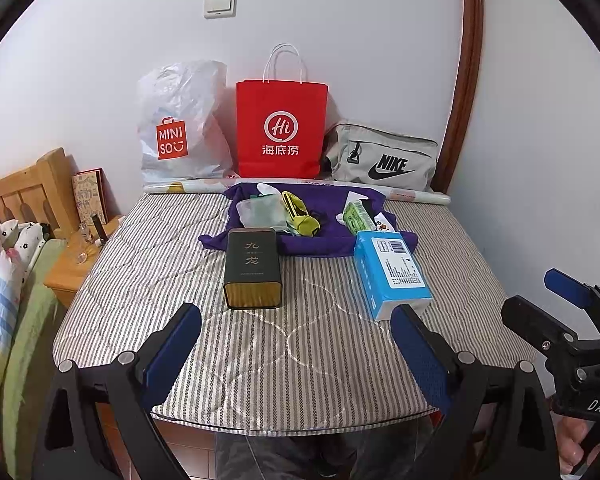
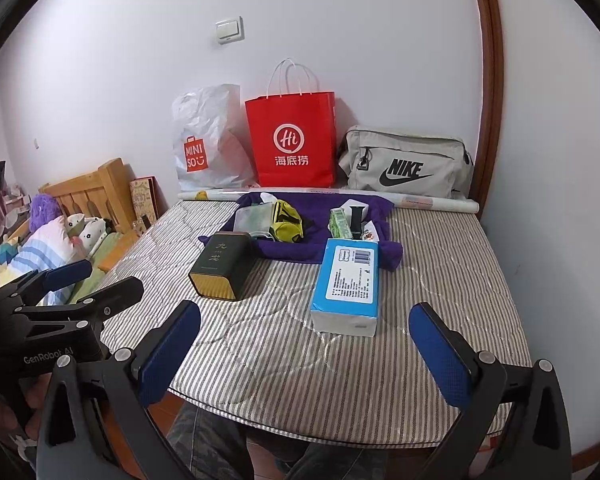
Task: Organize soft objects
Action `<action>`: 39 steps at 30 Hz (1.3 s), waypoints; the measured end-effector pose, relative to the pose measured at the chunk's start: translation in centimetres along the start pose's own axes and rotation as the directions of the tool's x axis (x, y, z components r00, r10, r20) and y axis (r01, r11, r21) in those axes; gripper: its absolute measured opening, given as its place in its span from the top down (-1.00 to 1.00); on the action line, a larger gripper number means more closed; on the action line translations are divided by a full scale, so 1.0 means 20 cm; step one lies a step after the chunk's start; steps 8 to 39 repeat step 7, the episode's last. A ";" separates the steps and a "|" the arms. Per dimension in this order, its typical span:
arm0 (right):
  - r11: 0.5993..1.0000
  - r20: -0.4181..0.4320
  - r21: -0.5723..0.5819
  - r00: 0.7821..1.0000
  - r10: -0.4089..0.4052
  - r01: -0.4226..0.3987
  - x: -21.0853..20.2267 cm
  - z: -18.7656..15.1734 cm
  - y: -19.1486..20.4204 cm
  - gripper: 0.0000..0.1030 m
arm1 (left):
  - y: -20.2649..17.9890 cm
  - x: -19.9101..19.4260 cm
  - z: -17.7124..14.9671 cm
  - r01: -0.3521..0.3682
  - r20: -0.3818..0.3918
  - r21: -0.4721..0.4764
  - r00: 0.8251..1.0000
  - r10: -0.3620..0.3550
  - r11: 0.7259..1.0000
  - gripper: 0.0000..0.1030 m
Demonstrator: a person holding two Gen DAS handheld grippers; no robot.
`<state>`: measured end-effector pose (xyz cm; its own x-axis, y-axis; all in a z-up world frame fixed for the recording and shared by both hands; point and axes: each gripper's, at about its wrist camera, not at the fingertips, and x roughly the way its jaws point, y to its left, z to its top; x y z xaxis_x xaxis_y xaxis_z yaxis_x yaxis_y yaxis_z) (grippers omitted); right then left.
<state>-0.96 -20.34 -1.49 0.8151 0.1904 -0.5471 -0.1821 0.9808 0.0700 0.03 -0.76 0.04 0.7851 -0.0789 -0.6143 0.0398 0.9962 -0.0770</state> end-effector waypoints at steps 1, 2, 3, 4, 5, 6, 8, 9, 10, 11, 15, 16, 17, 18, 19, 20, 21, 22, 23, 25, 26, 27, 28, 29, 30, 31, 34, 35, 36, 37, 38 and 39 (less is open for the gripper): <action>1.000 0.000 0.000 1.000 -0.001 0.001 0.00 0.00 0.01 -0.99 | 0.00 0.00 0.00 0.000 0.000 0.000 1.000 0.000 1.000 -0.86; 1.000 -0.001 0.001 1.000 0.000 0.000 0.00 0.00 0.01 -0.99 | 0.00 0.00 0.00 0.000 0.000 -0.001 1.000 0.000 1.000 -0.86; 1.000 -0.002 0.001 1.000 -0.001 0.001 0.00 0.00 0.00 -0.99 | 0.00 0.00 0.00 0.001 0.000 -0.003 1.000 -0.001 1.000 -0.86; 1.000 -0.004 0.000 1.000 -0.001 0.001 0.00 0.00 0.00 -0.99 | 0.01 0.00 0.00 0.002 0.002 0.000 1.000 -0.002 1.000 -0.86; 1.000 -0.004 -0.001 1.000 0.000 0.000 0.00 0.00 0.01 -0.99 | 0.01 0.00 0.00 0.004 0.004 -0.001 1.000 -0.004 1.000 -0.86; 1.000 -0.003 -0.003 1.000 0.000 0.000 0.00 0.00 0.01 -0.99 | 0.01 0.00 0.00 0.005 0.005 -0.002 1.000 -0.005 1.000 -0.86; 1.000 -0.004 -0.003 1.000 -0.001 0.001 0.00 0.00 0.01 -0.99 | 0.01 0.01 -0.01 0.005 0.002 -0.001 1.000 -0.005 1.000 -0.86; 1.000 -0.004 -0.003 1.000 -0.001 0.001 0.00 0.00 0.01 -0.99 | 0.01 0.01 -0.01 0.005 0.002 -0.001 1.000 -0.005 1.000 -0.86; 1.000 -0.004 -0.003 1.000 -0.001 0.001 0.00 0.00 0.01 -0.99 | 0.01 0.01 -0.01 0.005 0.002 -0.001 1.000 -0.005 1.000 -0.86; 1.000 -0.004 -0.003 1.000 -0.001 0.001 0.00 0.00 0.01 -0.99 | 0.01 0.01 -0.01 0.005 0.002 -0.001 1.000 -0.005 1.000 -0.86; 1.000 -0.004 -0.003 1.000 -0.001 0.001 0.00 0.00 0.01 -0.99 | 0.01 0.01 -0.01 0.005 0.002 -0.001 1.000 -0.005 1.000 -0.86; 1.000 -0.004 -0.003 1.000 -0.001 0.001 0.00 0.00 0.01 -0.99 | 0.01 0.01 -0.01 0.005 0.002 -0.001 1.000 -0.005 1.000 -0.86; 1.000 -0.004 -0.003 1.000 -0.001 0.001 0.00 0.00 0.01 -0.99 | 0.01 0.01 -0.01 0.005 0.002 -0.001 1.000 -0.005 1.000 -0.86; 1.000 -0.004 -0.003 1.000 -0.001 0.001 0.00 0.00 0.01 -0.99 | 0.01 0.01 -0.01 0.005 0.002 -0.001 1.000 -0.005 1.000 -0.86; 1.000 -0.004 -0.003 1.000 -0.001 0.001 0.00 0.00 0.01 -0.99 | 0.01 0.01 -0.01 0.005 0.002 -0.001 1.000 -0.005 1.000 -0.86; 1.000 -0.004 -0.003 1.000 -0.001 0.001 0.00 0.00 0.01 -0.99 | 0.01 0.01 -0.01 0.005 0.002 -0.001 1.000 -0.005 1.000 -0.86; 1.000 -0.004 -0.003 1.000 -0.001 0.001 0.00 0.00 0.01 -0.99 | 0.01 0.01 -0.01 0.005 0.002 -0.001 1.000 -0.005 1.000 -0.86; 1.000 -0.004 -0.003 1.000 -0.001 0.001 0.00 0.00 0.01 -0.99 | 0.01 0.01 -0.01 0.005 0.002 -0.001 1.000 -0.005 1.000 -0.86; 1.000 -0.004 -0.003 1.000 -0.001 0.001 0.00 0.00 0.01 -0.99 | 0.01 0.01 -0.01 0.005 0.002 -0.001 1.000 -0.005 1.000 -0.86; 1.000 -0.004 -0.003 1.000 -0.001 0.001 0.00 0.00 0.01 -0.99 | 0.01 0.01 -0.01 0.005 0.002 -0.001 1.000 -0.005 1.000 -0.86; 1.000 -0.004 -0.003 1.000 -0.001 0.001 0.00 0.00 0.01 -0.99 | 0.01 0.01 -0.01 0.005 0.002 -0.001 1.000 -0.005 1.000 -0.86; 1.000 -0.004 -0.003 1.000 -0.001 0.001 0.00 0.00 0.01 -0.99 | 0.01 0.01 -0.01 0.005 0.002 -0.001 1.000 -0.005 1.000 -0.86; 1.000 -0.004 -0.003 1.000 -0.001 0.001 0.00 0.00 0.01 -0.99 | 0.01 0.01 -0.01 0.005 0.002 -0.001 1.000 -0.005 1.000 -0.86; 1.000 -0.004 -0.003 1.000 -0.001 0.001 0.00 0.00 0.01 -0.99 | 0.01 0.01 -0.01 0.005 0.002 -0.001 1.000 -0.005 1.000 -0.86; 1.000 -0.004 -0.003 1.000 -0.001 0.001 0.00 0.00 0.01 -0.99 | 0.01 0.01 -0.01 0.005 0.002 -0.001 1.000 -0.005 1.000 -0.86; 1.000 -0.004 -0.003 1.000 -0.001 0.001 0.00 0.00 0.01 -0.99 | 0.01 0.01 -0.01 0.005 0.002 -0.001 1.000 -0.005 1.000 -0.86; 1.000 -0.004 -0.003 1.000 -0.001 0.001 0.00 0.00 0.01 -0.99 | 0.01 0.01 -0.01 0.005 0.002 -0.001 1.000 -0.005 1.000 -0.86; 1.000 -0.004 -0.003 1.000 -0.001 0.001 0.00 0.00 0.01 -0.99 | 0.01 0.01 -0.01 0.005 0.002 -0.001 1.000 -0.005 1.000 -0.86; 1.000 -0.004 -0.003 1.000 -0.001 0.001 0.00 0.00 0.01 -0.99 | 0.01 0.01 -0.01 0.005 0.002 -0.001 1.000 -0.005 1.000 -0.86; 1.000 -0.004 -0.003 1.000 -0.001 0.001 0.00 0.00 0.01 -0.99 | 0.01 0.01 -0.01 0.005 0.002 -0.001 1.000 -0.005 1.000 -0.86; 1.000 -0.004 -0.003 1.000 -0.001 0.001 0.00 0.00 0.01 -0.99 | 0.01 0.01 -0.01 0.005 0.002 -0.001 1.000 -0.005 1.000 -0.86; 1.000 -0.004 -0.003 1.000 -0.001 0.001 0.00 0.00 0.01 -0.99 | 0.01 0.01 -0.01 0.005 0.002 -0.001 1.000 -0.005 1.000 -0.86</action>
